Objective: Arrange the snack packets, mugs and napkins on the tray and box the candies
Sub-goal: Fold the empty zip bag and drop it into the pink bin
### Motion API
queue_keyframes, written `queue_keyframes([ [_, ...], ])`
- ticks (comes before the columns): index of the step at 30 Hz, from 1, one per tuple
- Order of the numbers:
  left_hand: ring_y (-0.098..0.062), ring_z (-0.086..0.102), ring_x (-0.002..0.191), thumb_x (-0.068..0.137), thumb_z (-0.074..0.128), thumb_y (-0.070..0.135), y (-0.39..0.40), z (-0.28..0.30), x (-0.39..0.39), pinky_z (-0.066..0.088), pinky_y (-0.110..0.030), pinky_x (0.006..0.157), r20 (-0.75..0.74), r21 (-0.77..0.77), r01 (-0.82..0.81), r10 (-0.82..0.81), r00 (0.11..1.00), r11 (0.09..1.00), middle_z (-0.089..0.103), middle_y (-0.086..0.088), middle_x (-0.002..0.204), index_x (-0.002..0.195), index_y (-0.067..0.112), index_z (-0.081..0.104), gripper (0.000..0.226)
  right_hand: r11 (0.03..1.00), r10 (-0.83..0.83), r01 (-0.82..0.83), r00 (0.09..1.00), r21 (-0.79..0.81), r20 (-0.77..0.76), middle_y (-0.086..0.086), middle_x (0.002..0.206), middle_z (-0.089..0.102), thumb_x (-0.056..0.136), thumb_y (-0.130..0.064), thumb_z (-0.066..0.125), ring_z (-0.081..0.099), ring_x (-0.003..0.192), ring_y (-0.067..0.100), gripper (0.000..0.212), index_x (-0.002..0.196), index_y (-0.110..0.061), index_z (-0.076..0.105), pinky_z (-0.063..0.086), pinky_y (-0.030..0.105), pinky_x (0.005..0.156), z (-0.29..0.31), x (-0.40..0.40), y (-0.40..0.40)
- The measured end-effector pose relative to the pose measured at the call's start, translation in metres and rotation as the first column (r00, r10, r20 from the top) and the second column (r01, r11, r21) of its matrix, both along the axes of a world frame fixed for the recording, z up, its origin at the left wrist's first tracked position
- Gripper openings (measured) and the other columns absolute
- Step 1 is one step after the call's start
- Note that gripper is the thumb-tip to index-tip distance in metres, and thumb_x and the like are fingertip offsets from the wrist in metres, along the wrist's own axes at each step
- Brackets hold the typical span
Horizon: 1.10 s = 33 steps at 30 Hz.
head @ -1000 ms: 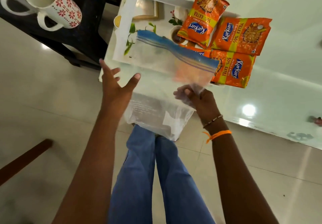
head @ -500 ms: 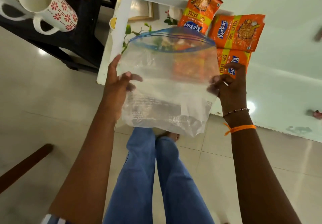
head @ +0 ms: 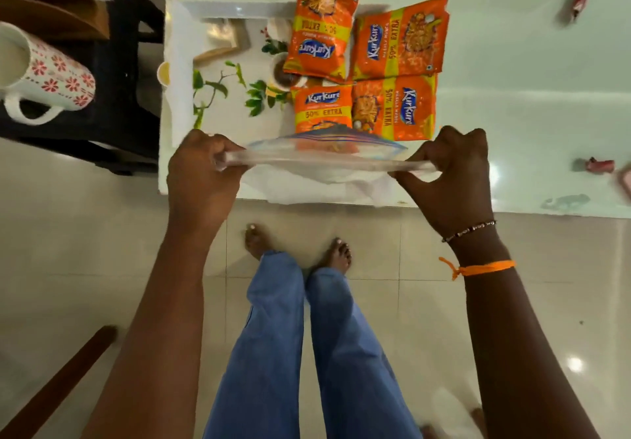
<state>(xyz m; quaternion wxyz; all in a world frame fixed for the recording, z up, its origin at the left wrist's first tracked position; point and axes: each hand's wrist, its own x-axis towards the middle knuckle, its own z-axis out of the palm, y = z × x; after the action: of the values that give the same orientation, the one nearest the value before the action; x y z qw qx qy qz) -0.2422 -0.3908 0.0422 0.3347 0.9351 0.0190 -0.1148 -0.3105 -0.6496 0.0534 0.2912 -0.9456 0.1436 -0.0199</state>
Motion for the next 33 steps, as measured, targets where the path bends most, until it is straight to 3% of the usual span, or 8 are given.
queue_keyframes([
  [6,-0.021,0.052,0.113,0.091,0.051,0.036,-0.08,0.01,-0.011,0.045,-0.036,0.094,-0.414,-0.269,-0.481,0.351,0.84,0.834,0.036,-0.005,0.14,0.144,0.022,0.021,0.062,1.0,-0.026,0.026,0.975,0.005,0.221,0.015,0.089,0.063,0.058,0.0,0.067,0.041,0.086,0.025,0.015,0.059,-0.004,0.053,0.032,0.026,0.07,0.005,-0.043,0.003],
  [9,-0.026,0.063,0.1,0.087,0.039,0.059,-0.119,0.023,-0.03,0.051,-0.043,0.08,-0.783,-0.412,-0.546,0.024,0.622,0.73,0.054,-0.002,0.132,0.135,0.029,0.04,0.056,0.999,0.013,0.0,0.967,-0.049,0.254,0.015,0.084,0.067,0.061,0.007,0.064,0.042,0.081,0.025,0.016,0.063,-0.005,0.054,0.041,0.035,0.067,0.009,-0.066,0.012],
  [12,-0.026,0.065,0.098,0.09,0.049,0.035,-0.149,0.028,-0.047,0.053,-0.04,0.083,-0.803,-0.548,-0.613,-0.151,0.577,0.569,0.066,-0.008,0.112,0.115,0.017,0.057,0.032,0.992,0.106,-0.089,0.969,-0.087,0.223,0.007,0.085,0.071,0.069,-0.001,0.06,0.047,0.087,0.025,0.011,0.07,-0.01,0.056,0.047,0.036,0.071,0.015,-0.087,0.018],
  [17,-0.028,0.067,0.098,0.09,0.047,0.0,-0.179,0.034,-0.042,0.059,-0.039,0.075,-0.684,-0.628,-0.367,-0.262,0.681,0.686,0.063,-0.011,0.119,0.133,0.011,0.042,0.045,0.973,-0.196,0.172,0.968,0.151,0.158,-0.006,0.094,0.064,0.086,-0.046,0.046,0.052,0.099,0.011,0.037,0.082,-0.016,0.066,0.033,0.028,0.084,0.035,-0.108,-0.018],
  [20,-0.024,0.067,0.098,0.09,0.048,0.0,-0.201,0.037,-0.045,0.058,-0.038,0.078,-0.648,-0.633,-0.154,-0.409,0.643,0.759,0.062,-0.015,0.123,0.135,0.01,0.041,0.047,0.81,-0.572,0.532,0.809,0.245,0.135,-0.008,0.104,0.05,0.086,-0.036,0.053,0.049,0.103,0.014,0.029,0.105,-0.016,0.06,0.035,0.021,0.093,0.034,-0.116,-0.063],
  [24,-0.024,0.071,0.089,0.089,0.045,-0.003,-0.237,0.024,-0.062,0.06,-0.038,0.074,-0.637,-0.724,-0.131,-0.584,0.502,0.677,0.066,-0.018,0.117,0.143,0.022,0.027,0.062,0.449,-0.601,0.719,0.682,0.53,-0.417,0.006,0.136,0.04,0.084,-0.035,0.061,0.046,0.12,0.02,0.065,0.138,-0.013,0.032,0.042,0.035,0.102,0.016,-0.13,-0.119],
  [29,-0.03,0.061,0.112,0.084,0.047,-0.002,-0.284,-0.009,-0.085,0.054,-0.037,0.089,-0.604,-0.794,-0.172,-0.73,0.32,0.582,0.065,-0.011,0.12,0.142,0.033,0.028,0.071,-0.052,-0.329,0.627,0.724,0.777,-0.606,-0.01,0.056,0.068,0.094,-0.022,0.044,0.064,0.053,0.002,0.017,0.091,-0.014,0.058,0.05,0.012,0.047,-0.015,-0.169,-0.167],
  [33,-0.019,0.064,0.103,0.085,0.049,-0.002,-0.331,-0.025,-0.097,0.054,-0.027,0.084,-0.716,-0.684,-0.15,-0.618,0.326,0.714,0.068,-0.002,0.114,0.137,0.029,0.04,0.061,-0.169,-0.392,0.538,0.732,0.826,-0.557,-0.003,0.062,0.07,0.092,0.0,0.036,0.064,0.054,0.006,0.022,0.095,-0.006,0.057,0.053,0.017,0.052,-0.031,-0.187,-0.208],
])
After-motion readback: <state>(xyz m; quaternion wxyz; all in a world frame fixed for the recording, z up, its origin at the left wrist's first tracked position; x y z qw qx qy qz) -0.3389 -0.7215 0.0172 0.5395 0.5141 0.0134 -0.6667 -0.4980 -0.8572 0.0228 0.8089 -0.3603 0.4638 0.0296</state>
